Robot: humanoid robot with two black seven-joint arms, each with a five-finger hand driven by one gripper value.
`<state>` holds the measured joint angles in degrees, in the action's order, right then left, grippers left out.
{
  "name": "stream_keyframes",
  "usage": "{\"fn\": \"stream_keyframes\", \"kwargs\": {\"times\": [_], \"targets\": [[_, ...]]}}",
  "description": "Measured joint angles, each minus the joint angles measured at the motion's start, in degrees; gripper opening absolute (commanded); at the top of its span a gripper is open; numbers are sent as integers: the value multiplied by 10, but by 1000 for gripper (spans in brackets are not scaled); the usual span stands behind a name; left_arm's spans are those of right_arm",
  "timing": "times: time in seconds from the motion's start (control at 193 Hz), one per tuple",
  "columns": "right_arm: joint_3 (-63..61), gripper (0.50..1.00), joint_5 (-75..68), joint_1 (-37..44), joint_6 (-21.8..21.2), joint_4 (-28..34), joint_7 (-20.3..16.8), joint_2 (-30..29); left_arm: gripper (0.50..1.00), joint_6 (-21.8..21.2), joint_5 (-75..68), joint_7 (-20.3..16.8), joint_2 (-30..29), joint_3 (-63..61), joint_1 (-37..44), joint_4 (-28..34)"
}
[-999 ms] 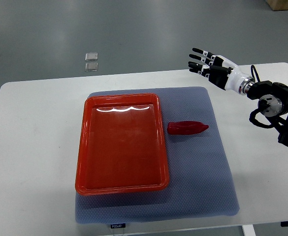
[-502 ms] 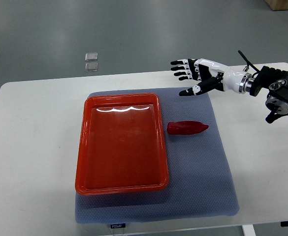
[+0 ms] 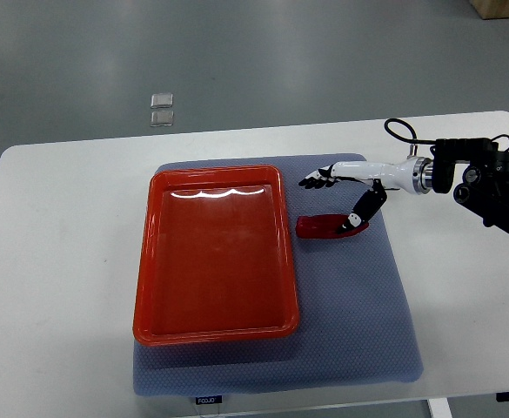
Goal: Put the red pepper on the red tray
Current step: 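Lower the right hand onto the red pepper and close fingers around it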
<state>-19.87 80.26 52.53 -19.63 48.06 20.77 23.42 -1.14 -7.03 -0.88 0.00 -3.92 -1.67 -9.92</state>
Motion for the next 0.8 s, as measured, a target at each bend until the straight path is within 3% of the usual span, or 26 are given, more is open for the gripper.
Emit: {"fn": "stream_keyframes", "kwargs": {"times": [0.098, 0.28, 0.543, 0.802], "targets": [[27, 913, 11, 0, 38, 0, -17, -11, 1000, 0, 0, 0, 0, 0, 0, 0], [40, 893, 14, -1, 47, 0, -24, -13, 1000, 0, 0, 0, 0, 0, 0, 0], [40, 660, 14, -1, 47, 0, -39, -14, 1000, 0, 0, 0, 0, 0, 0, 0], [41, 558, 14, 0, 46, 0, -42, -14, 1000, 0, 0, 0, 0, 0, 0, 0]]}}
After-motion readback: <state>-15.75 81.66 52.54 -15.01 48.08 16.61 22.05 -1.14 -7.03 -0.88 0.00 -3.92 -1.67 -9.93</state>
